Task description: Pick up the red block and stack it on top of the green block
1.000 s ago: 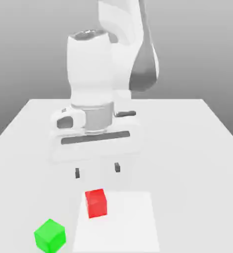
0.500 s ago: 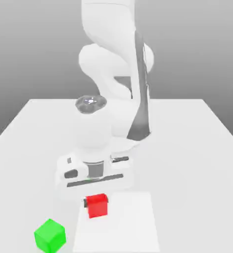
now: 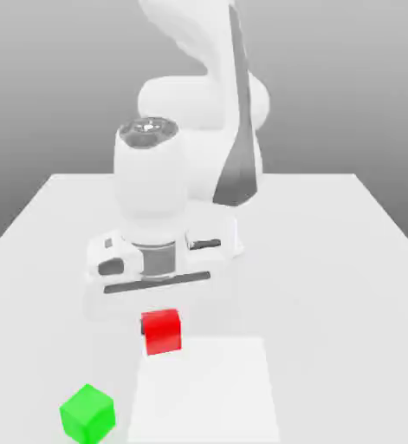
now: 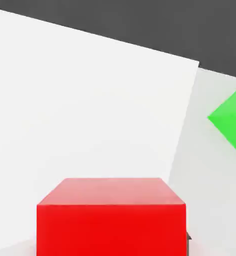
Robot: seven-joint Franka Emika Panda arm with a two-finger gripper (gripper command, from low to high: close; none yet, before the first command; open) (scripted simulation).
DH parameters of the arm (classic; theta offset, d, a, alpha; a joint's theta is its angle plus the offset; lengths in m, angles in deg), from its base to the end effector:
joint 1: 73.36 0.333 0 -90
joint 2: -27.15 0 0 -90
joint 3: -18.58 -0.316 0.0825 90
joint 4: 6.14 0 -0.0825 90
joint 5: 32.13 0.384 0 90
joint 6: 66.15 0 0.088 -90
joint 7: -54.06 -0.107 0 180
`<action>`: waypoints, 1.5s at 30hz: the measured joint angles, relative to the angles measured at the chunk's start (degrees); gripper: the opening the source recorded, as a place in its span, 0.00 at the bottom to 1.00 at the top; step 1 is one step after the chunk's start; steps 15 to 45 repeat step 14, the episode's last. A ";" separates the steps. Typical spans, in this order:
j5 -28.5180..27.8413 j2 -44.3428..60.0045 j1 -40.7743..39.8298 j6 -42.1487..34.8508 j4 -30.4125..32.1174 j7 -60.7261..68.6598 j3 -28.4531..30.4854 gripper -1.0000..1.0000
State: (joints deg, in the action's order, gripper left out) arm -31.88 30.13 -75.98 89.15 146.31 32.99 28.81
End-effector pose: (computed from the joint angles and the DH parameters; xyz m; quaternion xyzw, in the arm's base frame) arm 0.4106 -0.0948 0.2225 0.9560 -0.2935 -0.0004 0.0037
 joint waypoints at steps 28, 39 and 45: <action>6.89 14.37 -4.90 -0.10 -14.15 4.78 -0.31 1.00; 6.89 14.37 -4.90 -0.10 -14.15 4.78 -0.31 1.00; 6.89 14.37 -4.90 -0.10 -14.15 4.78 -0.31 1.00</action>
